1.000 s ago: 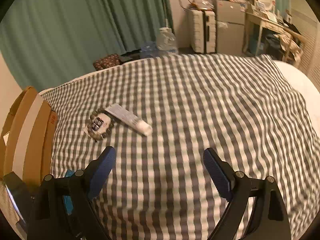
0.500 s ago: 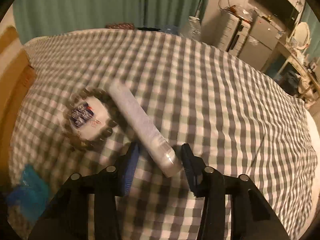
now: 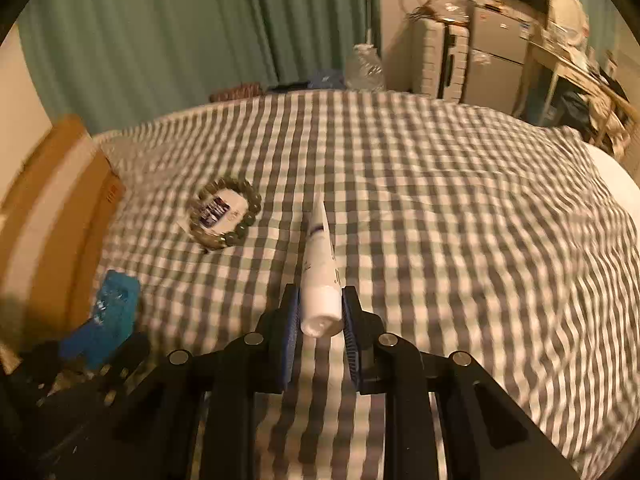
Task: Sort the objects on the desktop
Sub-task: 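Carry the blister pack and tube into the cardboard box and open both tools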
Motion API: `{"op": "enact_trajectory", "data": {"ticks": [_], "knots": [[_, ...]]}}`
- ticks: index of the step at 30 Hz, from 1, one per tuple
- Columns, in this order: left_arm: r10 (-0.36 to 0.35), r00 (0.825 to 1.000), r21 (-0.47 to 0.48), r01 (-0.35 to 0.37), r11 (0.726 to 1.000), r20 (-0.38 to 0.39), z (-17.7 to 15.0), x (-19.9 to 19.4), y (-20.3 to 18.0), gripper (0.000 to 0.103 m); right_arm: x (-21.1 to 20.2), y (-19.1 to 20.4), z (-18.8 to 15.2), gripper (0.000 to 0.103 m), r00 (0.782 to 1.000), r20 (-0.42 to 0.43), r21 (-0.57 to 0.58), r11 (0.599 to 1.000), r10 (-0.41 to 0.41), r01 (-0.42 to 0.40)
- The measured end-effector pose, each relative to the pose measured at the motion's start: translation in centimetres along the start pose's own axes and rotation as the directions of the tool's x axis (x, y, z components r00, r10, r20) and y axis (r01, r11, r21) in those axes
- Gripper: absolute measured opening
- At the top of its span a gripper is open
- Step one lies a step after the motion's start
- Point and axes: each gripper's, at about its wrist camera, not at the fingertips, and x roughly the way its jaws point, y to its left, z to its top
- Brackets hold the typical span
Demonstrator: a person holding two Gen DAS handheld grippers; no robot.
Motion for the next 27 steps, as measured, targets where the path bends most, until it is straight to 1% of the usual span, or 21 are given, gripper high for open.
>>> {"op": "enact_trajectory", "data": {"ticks": [3,5,9,12,14,15,18,20,22,24,26,27], "knots": [[-0.015,0.999,0.001,0.015,1.000,0.029,-0.5,-1.3,-0.4,0.074,-2.7,-0.6,-1.3,0.021,0.999,0.019,0.053,0.998,0.036,-0.037],[-0.029,0.999,-0.003,0.029,1.000,0.029,-0.7,-2.1,-0.8,0.074,-3.7,-0.9,-1.9,0.021,0.998,0.011,0.074,0.995,0.059,-0.059],[-0.054,0.998,-0.014,0.054,0.998,0.041,-0.4,-3.9,-1.3,0.074,-5.6,-1.2,-3.6,0.021,0.999,-0.007,0.083,0.996,0.043,-0.042],[-0.060,0.997,-0.017,0.061,0.998,0.052,0.3,-5.6,-1.4,0.074,-7.4,-1.3,-3.8,0.021,0.999,0.005,0.091,0.995,0.038,-0.038],[-0.104,0.993,-0.039,0.106,0.994,0.057,1.4,-6.9,-1.0,0.074,-9.1,-1.4,-3.3,0.021,0.999,0.028,0.101,0.994,0.040,-0.043],[-0.114,0.991,-0.049,0.117,0.992,0.064,2.0,-7.6,-0.9,0.074,-9.9,-1.6,-3.0,0.021,0.998,0.042,0.109,0.993,0.049,-0.054],[-0.128,0.987,-0.051,0.133,0.990,0.093,4.2,-9.8,-0.2,0.074,-12.5,-1.1,-1.9,0.021,0.994,0.078,0.106,0.991,0.070,-0.078],[-0.143,0.981,-0.036,0.149,0.988,0.134,6.2,-11.9,0.7,0.074,-14.6,-0.2,-1.1,0.021,0.992,0.109,0.077,0.994,0.069,-0.077],[-0.143,0.976,-0.029,0.149,0.988,0.163,8.0,-13.4,1.9,0.074,-16.4,1.0,-0.2,0.021,0.987,0.138,0.050,0.995,0.079,-0.087],[-0.134,0.976,-0.026,0.140,0.990,0.174,9.7,-14.7,3.6,0.074,-18.1,2.4,0.9,0.021,0.981,0.165,0.022,0.994,0.101,-0.106],[-0.110,0.978,-0.031,0.117,0.993,0.178,11.1,-15.5,5.6,0.074,-20.0,4.3,1.9,0.021,0.973,0.198,-0.024,0.993,0.121,-0.119],[-0.086,0.981,-0.033,0.093,0.995,0.173,11.6,-15.8,6.9,0.074,-20.5,5.3,2.3,0.021,0.969,0.208,-0.046,0.991,0.130,-0.124]]}}
